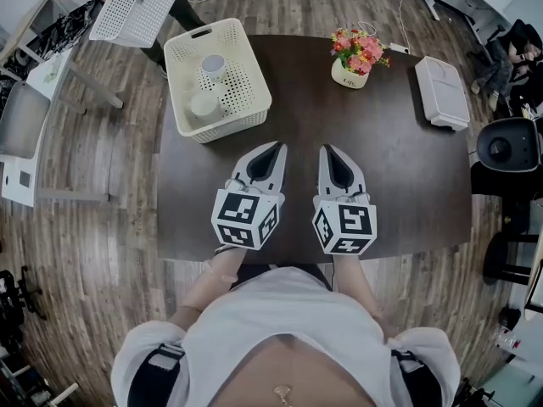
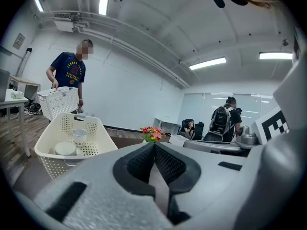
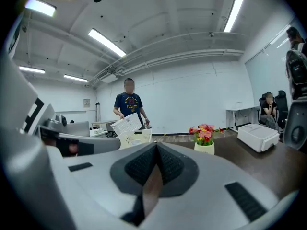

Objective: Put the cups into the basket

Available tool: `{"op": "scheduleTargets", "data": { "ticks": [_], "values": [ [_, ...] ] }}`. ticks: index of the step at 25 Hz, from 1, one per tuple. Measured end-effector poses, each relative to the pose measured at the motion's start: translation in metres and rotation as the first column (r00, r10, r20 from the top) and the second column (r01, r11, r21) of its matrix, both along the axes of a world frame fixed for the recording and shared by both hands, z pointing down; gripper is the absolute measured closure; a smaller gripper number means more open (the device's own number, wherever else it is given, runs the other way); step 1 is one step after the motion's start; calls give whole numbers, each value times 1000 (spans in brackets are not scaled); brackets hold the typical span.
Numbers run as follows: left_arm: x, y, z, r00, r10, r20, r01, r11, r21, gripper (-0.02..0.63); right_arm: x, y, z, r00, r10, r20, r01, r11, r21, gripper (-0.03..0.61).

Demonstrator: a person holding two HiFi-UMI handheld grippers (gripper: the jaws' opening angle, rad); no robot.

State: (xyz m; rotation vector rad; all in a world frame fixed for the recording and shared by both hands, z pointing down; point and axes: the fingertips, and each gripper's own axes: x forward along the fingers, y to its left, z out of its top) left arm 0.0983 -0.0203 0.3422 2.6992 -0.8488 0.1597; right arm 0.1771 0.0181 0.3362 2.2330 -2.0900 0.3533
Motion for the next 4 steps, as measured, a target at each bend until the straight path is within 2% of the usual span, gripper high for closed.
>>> {"op": "scheduleTargets", "data": {
  "ticks": [4],
  "values": [
    [-2,-3,1,1000,-8,-3,8,1000,-5,603,1,-2,3,1000,-3,1,3,1000,-9,568]
  ]
}}
